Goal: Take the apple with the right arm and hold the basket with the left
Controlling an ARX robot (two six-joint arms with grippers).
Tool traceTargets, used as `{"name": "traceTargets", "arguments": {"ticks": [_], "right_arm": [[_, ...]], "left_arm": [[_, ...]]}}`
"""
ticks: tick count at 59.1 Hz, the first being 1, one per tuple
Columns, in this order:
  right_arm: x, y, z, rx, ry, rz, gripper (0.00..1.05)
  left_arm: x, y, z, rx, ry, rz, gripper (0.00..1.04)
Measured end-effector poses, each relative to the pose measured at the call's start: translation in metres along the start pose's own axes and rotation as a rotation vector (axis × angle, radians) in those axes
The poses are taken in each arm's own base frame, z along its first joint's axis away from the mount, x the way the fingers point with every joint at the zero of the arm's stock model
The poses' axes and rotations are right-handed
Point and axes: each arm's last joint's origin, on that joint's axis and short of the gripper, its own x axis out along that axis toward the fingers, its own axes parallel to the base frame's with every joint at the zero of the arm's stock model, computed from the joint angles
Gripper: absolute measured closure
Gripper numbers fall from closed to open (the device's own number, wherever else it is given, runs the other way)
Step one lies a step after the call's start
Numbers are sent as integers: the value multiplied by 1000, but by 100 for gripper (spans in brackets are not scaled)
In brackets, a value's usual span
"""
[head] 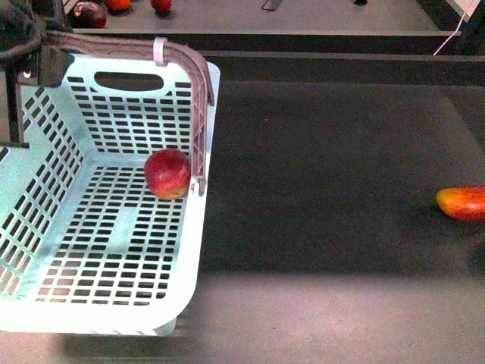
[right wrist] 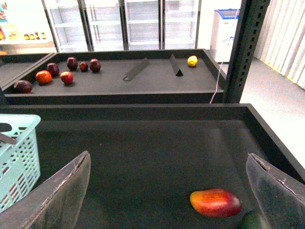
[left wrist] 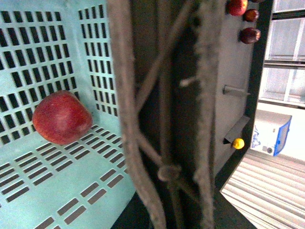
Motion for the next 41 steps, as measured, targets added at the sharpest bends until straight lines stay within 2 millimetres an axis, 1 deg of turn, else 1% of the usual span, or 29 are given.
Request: {"name": "traceTargets", "arguments": {"ticks": [9,15,30,38,41], "right_arm": [[0,0,0,0,0,0,9],[0,0,0,0,0,0,9],[0,0,0,0,0,0,9],[0,0,0,0,0,0,9],[0,0,0,0,0,0,9]], "left_arm": [[8,12,11,3,-22,31,98],[10,18,16,2,-24,43,98],[9,22,17,12,-15,58,98],[6,27,16,27,-9,94,77],[3,27,15,33,-11,111,68]]}}
